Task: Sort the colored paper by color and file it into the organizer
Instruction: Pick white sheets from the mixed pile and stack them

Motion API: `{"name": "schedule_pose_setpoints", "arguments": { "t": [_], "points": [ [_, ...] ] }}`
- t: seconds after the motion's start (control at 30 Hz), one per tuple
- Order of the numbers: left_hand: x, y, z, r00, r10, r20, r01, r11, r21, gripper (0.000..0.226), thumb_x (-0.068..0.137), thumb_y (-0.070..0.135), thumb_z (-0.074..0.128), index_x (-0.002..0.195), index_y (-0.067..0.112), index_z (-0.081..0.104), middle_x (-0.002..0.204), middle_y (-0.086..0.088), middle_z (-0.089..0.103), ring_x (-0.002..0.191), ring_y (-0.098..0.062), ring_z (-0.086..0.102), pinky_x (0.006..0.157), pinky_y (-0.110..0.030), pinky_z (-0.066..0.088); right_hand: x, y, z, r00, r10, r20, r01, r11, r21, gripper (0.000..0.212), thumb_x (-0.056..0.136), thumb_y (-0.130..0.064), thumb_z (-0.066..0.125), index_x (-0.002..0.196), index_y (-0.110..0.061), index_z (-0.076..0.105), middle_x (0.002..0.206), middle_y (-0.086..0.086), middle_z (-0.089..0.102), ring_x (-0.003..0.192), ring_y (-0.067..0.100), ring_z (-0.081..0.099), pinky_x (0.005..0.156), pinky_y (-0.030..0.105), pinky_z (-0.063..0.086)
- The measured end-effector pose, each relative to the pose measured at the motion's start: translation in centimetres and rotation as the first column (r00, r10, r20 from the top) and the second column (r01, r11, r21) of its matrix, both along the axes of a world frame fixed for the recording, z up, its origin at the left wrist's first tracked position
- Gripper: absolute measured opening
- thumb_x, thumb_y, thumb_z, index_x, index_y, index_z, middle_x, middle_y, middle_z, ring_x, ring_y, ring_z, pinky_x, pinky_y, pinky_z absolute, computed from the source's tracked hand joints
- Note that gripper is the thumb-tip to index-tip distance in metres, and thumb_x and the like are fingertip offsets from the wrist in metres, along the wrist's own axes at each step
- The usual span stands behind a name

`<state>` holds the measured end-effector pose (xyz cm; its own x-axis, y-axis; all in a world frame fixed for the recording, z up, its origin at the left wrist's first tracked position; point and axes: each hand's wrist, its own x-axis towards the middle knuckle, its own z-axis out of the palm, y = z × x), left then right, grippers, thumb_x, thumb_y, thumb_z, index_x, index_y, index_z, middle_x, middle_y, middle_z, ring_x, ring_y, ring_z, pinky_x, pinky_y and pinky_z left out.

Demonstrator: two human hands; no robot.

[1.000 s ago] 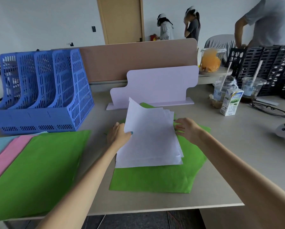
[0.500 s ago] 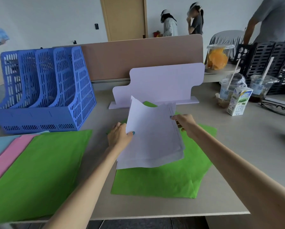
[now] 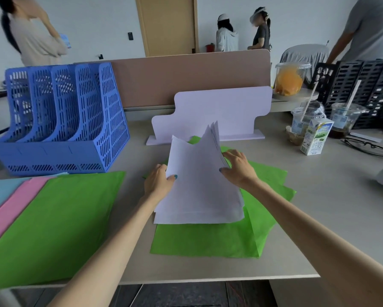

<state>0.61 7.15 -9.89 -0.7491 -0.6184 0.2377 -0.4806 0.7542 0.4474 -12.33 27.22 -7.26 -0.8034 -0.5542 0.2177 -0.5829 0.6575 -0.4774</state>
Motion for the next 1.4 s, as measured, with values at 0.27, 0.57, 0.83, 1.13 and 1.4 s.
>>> {"name": "schedule_pose_setpoints", "arguments": {
  "t": [0.27, 0.57, 0.83, 1.13, 1.4],
  "points": [
    [0.5, 0.1, 0.0, 0.998, -0.055, -0.027, 0.057, 0.996, 0.065, 0.030, 0.095, 0.032, 0.051, 0.077, 0.013, 0.037, 0.090, 0.000, 0.044, 0.075, -0.022, 0.044, 0.062, -0.032, 0.030, 2.0, 0.3, -0.5, 0.853, 0.236, -0.465, -0.188, 0.971, 0.149, 0.052, 0.072, -0.002, 0.054, 0.122, -0.015, 0.057, 0.118, 0.007, 0.053, 0.106, 0.030, 0.053, 0.073, 0.036, 0.048],
    [0.8, -0.3, 0.2, 0.975, -0.104, -0.198, 0.166, 0.930, 0.328, 0.022, 0.094, 0.024, 0.055, 0.081, 0.008, 0.046, 0.105, -0.003, 0.044, 0.082, -0.018, 0.043, 0.063, -0.027, 0.031, 2.8, -0.3, -0.2, 0.953, 0.040, -0.300, -0.100, 0.977, -0.189, 0.055, 0.071, 0.012, 0.042, 0.119, -0.012, 0.054, 0.101, 0.016, 0.068, 0.083, 0.040, 0.062, 0.061, 0.038, 0.046],
    [1.3, 0.8, 1.8, 0.860, 0.155, -0.487, 0.307, 0.605, 0.735, 0.039, 0.086, 0.009, 0.067, 0.120, 0.007, 0.048, 0.111, -0.002, 0.060, 0.097, -0.014, 0.059, 0.077, -0.021, 0.047, 1.5, 1.8, 1.5, 0.936, 0.223, 0.271, 0.065, 0.649, -0.758, 0.050, 0.069, 0.017, 0.031, 0.103, -0.009, 0.056, 0.091, 0.004, 0.064, 0.065, 0.010, 0.051, 0.053, 0.018, 0.040],
    [0.7, 1.5, 2.4, 0.830, 0.072, -0.552, 0.370, 0.670, 0.643, 0.025, 0.090, -0.002, 0.056, 0.112, 0.010, 0.055, 0.109, -0.003, 0.067, 0.100, -0.019, 0.064, 0.087, -0.033, 0.051, -0.1, 1.8, 1.7, 0.995, 0.047, 0.083, 0.011, 0.806, -0.592, 0.056, 0.060, -0.018, 0.056, 0.115, -0.014, 0.064, 0.122, -0.001, 0.054, 0.116, 0.021, 0.044, 0.093, 0.030, 0.037],
    [0.7, 1.1, 1.0, 0.851, 0.076, -0.520, 0.335, 0.684, 0.648, 0.033, 0.090, -0.003, 0.052, 0.115, 0.018, 0.055, 0.109, 0.003, 0.066, 0.097, -0.012, 0.063, 0.084, -0.031, 0.051, -0.3, -0.1, 3.1, 0.999, 0.035, 0.013, -0.016, 0.722, -0.691, 0.031, 0.072, -0.005, 0.068, 0.103, -0.010, 0.063, 0.107, 0.000, 0.059, 0.099, 0.012, 0.049, 0.083, 0.029, 0.045]
  ]
}}
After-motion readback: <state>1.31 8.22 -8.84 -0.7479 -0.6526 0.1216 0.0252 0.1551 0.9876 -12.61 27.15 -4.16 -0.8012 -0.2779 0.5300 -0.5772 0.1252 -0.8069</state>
